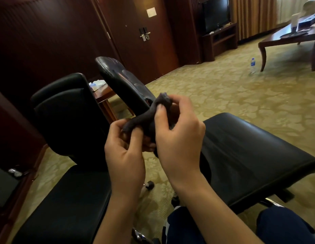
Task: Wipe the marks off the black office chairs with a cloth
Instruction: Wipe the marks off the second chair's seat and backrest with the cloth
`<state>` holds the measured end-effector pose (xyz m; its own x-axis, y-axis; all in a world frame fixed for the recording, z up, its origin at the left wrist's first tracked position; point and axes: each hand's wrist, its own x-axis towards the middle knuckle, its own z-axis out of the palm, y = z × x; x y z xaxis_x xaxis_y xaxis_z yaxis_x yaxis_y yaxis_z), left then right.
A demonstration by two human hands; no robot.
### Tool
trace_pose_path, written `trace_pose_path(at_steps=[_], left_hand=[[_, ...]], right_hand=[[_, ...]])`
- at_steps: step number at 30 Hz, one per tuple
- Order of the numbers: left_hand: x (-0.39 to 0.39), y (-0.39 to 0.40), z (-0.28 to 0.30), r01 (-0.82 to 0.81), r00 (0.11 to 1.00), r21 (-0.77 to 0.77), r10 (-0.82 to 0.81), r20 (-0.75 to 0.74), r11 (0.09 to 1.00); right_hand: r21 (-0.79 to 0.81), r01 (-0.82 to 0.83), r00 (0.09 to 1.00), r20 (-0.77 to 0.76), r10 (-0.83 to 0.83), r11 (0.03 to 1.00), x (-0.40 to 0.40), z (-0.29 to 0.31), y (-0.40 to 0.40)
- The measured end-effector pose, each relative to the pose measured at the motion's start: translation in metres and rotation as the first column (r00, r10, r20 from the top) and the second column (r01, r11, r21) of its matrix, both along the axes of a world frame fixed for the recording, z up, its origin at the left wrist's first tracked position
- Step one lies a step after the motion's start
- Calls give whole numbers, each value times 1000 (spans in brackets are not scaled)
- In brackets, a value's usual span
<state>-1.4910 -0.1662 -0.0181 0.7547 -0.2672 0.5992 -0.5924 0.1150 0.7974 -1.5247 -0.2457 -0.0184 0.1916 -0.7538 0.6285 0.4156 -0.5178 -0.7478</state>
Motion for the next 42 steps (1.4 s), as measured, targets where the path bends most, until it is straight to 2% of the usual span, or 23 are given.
trace_pose_path(at_steps=[3,8,14,17,20,25,31,35,39,42], left_hand=[[-2,0,-4,-50,999,-8,50,-1,999],[-2,5,-9,-122,992,82,121,19,989],[17,9,52,-134,988,-33,136,75,990],[29,14,67,-161,984,-48,164,66,986],[36,20,52,-197,979,0,197,50,980],[40,21,23,-163,982,64,168,-90,985],[65,18,69,-227,973,-71,230,34,971],[85,23,80,-179,984,-113,176,-38,977],[87,24,45,-106,985,-109,89,-151,988],[84,23,19,-95,971,-76,75,-228,993]], right_hand=[[8,17,999,39,-17,1000,1,-7,4],[1,5,1000,31,-5,1000,1,-12,8],[-143,-67,995,61,76,987,16,54,10],[-234,-36,998,38,46,972,29,70,13],[-260,-27,998,42,39,965,30,50,17],[-235,-45,998,31,53,971,35,15,15],[-308,-100,993,30,114,946,61,71,18],[-358,-40,999,-14,38,933,83,88,30],[-325,-23,998,53,43,946,83,46,31],[-308,-69,997,14,77,949,82,13,30]])
